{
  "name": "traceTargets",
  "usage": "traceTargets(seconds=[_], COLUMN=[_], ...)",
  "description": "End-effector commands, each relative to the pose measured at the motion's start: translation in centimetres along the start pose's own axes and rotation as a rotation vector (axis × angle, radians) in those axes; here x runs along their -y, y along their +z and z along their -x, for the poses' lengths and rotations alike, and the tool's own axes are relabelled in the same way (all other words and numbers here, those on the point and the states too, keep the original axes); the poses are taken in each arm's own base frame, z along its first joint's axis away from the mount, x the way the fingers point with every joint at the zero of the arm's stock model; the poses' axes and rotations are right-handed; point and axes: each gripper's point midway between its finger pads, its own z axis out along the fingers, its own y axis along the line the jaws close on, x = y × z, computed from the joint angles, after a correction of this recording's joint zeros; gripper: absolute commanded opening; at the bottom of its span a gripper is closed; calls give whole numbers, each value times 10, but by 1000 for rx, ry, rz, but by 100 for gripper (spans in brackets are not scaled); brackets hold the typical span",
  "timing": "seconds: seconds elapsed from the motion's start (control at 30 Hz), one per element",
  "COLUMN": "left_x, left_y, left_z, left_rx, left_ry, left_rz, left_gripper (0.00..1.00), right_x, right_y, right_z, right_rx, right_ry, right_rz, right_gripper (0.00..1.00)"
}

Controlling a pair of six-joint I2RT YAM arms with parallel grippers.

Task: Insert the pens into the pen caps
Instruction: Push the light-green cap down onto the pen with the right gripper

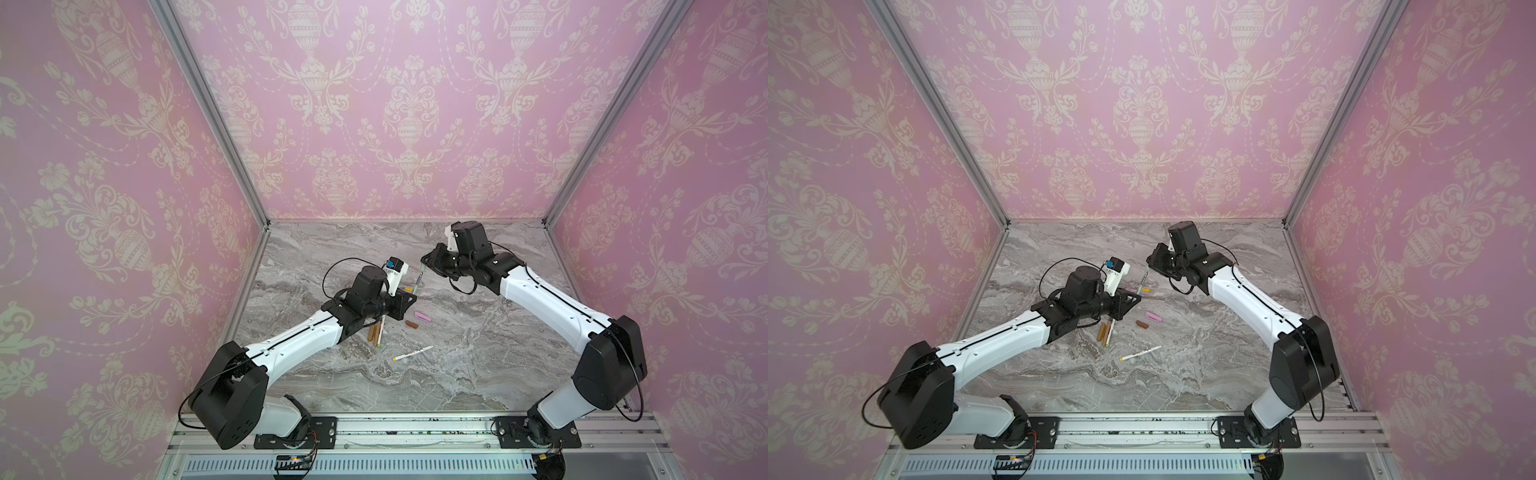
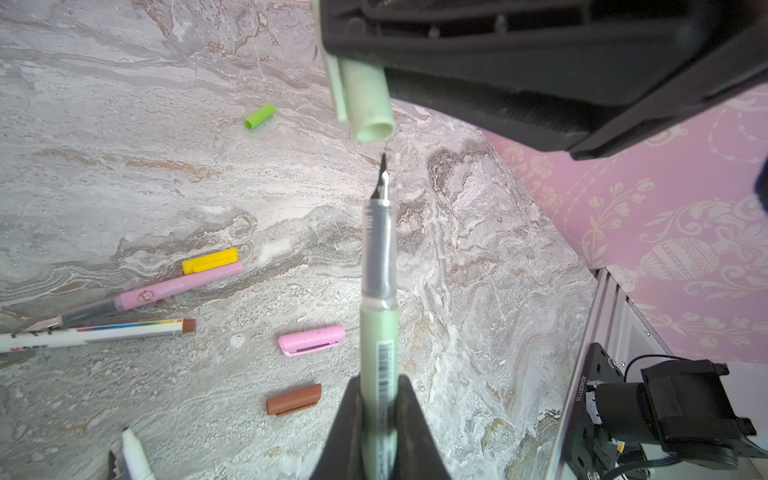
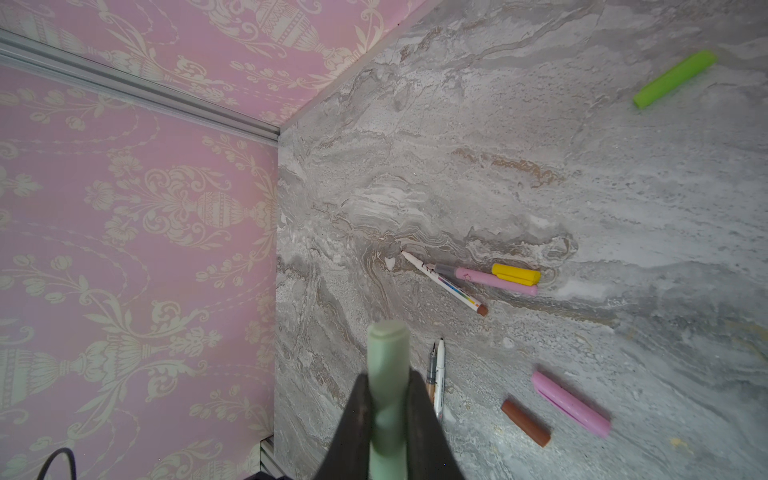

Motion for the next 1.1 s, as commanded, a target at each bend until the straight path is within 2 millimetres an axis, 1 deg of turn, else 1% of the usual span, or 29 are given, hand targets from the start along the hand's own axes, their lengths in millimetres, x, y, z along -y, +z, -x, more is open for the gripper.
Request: traceTargets(seconds=[0.0, 0.23, 0.5, 0.8, 0.9, 1.07], left_x=[1, 2, 1, -1, -2, 0], left_y=[0, 0, -1, 0, 0, -2], left_z=[-3, -1, -1, 3, 9, 27], left_rx=[1, 8, 13, 29, 61, 138], left_ry=[-9, -7, -11, -20, -32, -58], left_rz=[0, -1, 2, 14, 23, 21], left_gripper=[0, 0, 0, 0, 0, 0], right_x=[-12, -3, 2, -7, -5, 1], right_y=[-17, -12, -8, -1, 1, 1], right_z=[7, -3, -14, -26, -33, -45], right_rx=[31, 7, -10, -39, -47, -63], right_ry=[-21, -11, -11, 0, 11, 2], right_rz=[25, 12, 2, 36, 37, 21], right_gripper=[3, 3, 2, 2, 2, 0])
